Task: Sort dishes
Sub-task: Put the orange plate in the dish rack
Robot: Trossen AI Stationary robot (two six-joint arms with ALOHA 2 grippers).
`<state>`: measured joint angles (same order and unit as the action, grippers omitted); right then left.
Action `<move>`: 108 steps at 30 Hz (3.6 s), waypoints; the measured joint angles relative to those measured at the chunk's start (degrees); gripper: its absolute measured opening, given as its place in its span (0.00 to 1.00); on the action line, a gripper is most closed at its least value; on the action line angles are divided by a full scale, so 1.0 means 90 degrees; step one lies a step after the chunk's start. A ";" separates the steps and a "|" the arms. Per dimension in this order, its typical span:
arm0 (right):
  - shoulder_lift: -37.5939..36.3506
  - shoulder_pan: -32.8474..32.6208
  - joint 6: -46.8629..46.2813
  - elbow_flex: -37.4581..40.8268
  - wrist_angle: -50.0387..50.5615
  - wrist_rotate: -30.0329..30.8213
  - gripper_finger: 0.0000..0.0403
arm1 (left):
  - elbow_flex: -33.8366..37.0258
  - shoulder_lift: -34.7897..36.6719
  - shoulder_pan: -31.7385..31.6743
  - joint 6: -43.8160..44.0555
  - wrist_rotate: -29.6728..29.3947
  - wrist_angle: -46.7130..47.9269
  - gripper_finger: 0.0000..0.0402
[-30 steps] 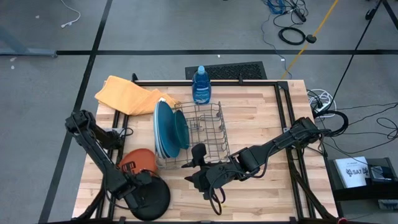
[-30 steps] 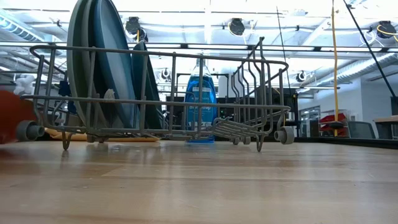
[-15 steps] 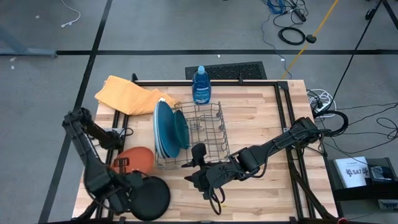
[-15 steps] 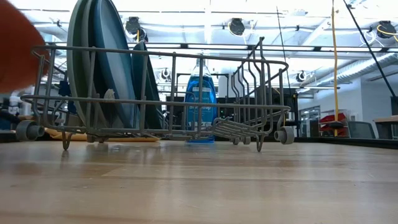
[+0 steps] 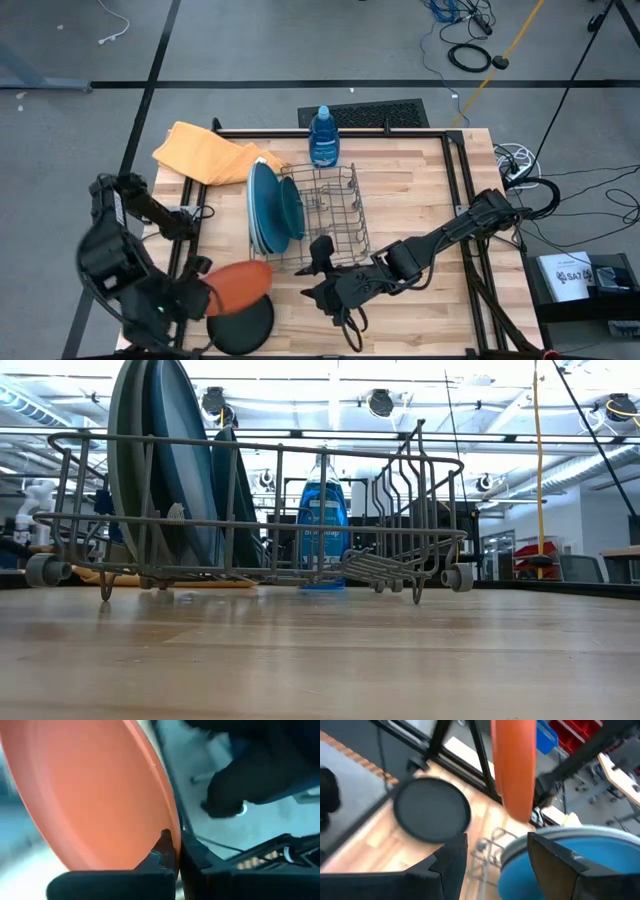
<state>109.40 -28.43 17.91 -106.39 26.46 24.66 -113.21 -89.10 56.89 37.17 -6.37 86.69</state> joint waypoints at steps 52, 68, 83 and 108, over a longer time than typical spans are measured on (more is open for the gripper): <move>-0.0466 -0.0487 0.0317 0.0007 -0.0169 -0.0962 0.02 | -0.0929 0.0022 -0.1613 -0.5017 -0.0962 -0.2457 0.51; -0.0478 -0.0047 -0.3818 0.0006 0.1318 0.3005 0.02 | -0.1224 0.0349 -0.0595 -0.4634 -0.4880 -0.2360 0.51; -0.0481 0.0757 -0.5167 0.2033 -0.1746 0.2707 0.02 | -0.0957 0.0340 -0.0104 -0.3256 -0.5254 -0.1363 0.51; 0.0067 0.1381 -0.6475 0.3555 -0.4535 0.2425 0.02 | -0.0954 0.0185 0.0699 -0.1992 -0.5965 -0.0327 0.51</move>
<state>110.01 -16.01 -40.37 -74.39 -14.35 46.49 -121.80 -87.44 63.18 19.25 -60.05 83.74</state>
